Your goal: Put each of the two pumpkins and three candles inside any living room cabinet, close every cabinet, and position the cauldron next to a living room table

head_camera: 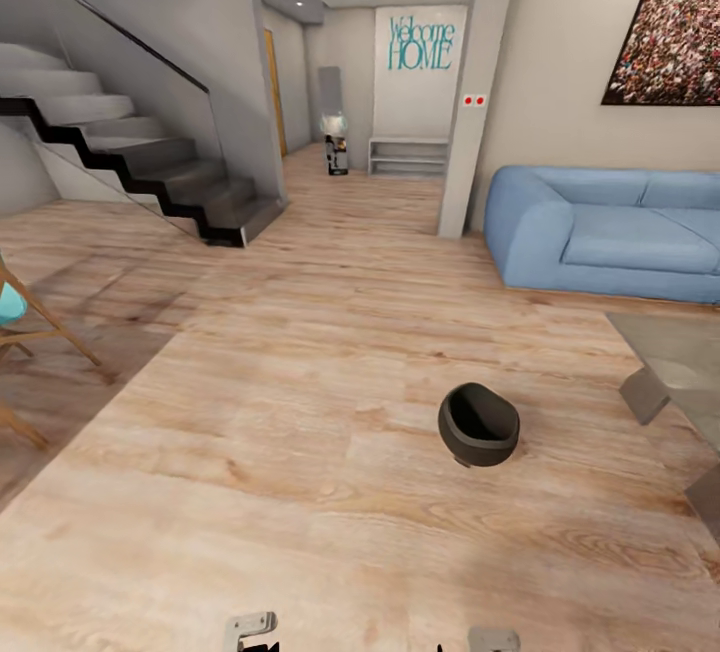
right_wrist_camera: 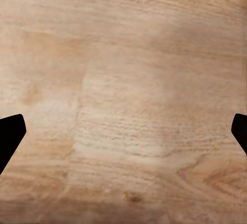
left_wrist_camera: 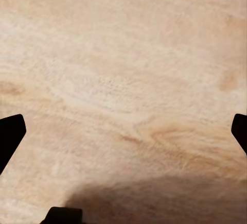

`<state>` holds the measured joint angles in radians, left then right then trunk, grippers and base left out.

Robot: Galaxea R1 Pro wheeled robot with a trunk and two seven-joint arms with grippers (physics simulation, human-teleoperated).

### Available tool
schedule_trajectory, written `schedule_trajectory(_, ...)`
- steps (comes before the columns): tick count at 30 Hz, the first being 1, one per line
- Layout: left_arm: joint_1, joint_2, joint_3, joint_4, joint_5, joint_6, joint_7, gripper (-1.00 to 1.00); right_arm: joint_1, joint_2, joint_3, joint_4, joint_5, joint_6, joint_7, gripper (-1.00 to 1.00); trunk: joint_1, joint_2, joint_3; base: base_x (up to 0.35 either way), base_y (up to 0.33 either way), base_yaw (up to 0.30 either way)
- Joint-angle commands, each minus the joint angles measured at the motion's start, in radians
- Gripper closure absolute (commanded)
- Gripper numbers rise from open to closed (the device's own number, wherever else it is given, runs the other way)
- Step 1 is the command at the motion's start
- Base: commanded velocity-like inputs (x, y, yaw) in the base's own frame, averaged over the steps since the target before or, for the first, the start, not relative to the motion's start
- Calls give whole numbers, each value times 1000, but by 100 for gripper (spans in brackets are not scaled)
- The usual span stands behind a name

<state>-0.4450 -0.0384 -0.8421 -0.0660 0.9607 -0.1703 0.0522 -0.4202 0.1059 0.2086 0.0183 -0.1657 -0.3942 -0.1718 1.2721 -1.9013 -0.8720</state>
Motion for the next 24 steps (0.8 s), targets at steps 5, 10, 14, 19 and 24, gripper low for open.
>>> schedule_trajectory(5, 0, 0, 0, 0, -1, 0, 0, -100, 1, 0, 0, 0, -2, 0, 0, -100, 0, 0, 3, 239, 262, -290)
schedule_trajectory(10, 0, 0, 1, 0, 0, 0, 0, -100, 1, -2, -1, 0, -6, -1, 0, -100, 0, 0, 7, 263, 229, -290)
schedule_trajectory(14, 0, 0, 1, 0, 1, 0, 0, -100, 1, -18, -1, -1, -7, -1, -1, -100, 0, 0, 10, 269, 215, -288)
schedule_trajectory(19, 0, 0, 0, 0, 0, 0, 0, -100, 1, -23, -2, -1, -8, -2, -2, -100, 0, 0, 14, 270, 214, -286)
schedule_trajectory(24, 0, 0, 0, 0, 0, 0, 0, -100, 1, -24, -3, -1, -8, -2, -2, -100, 0, 0, 19, 270, 212, -286)
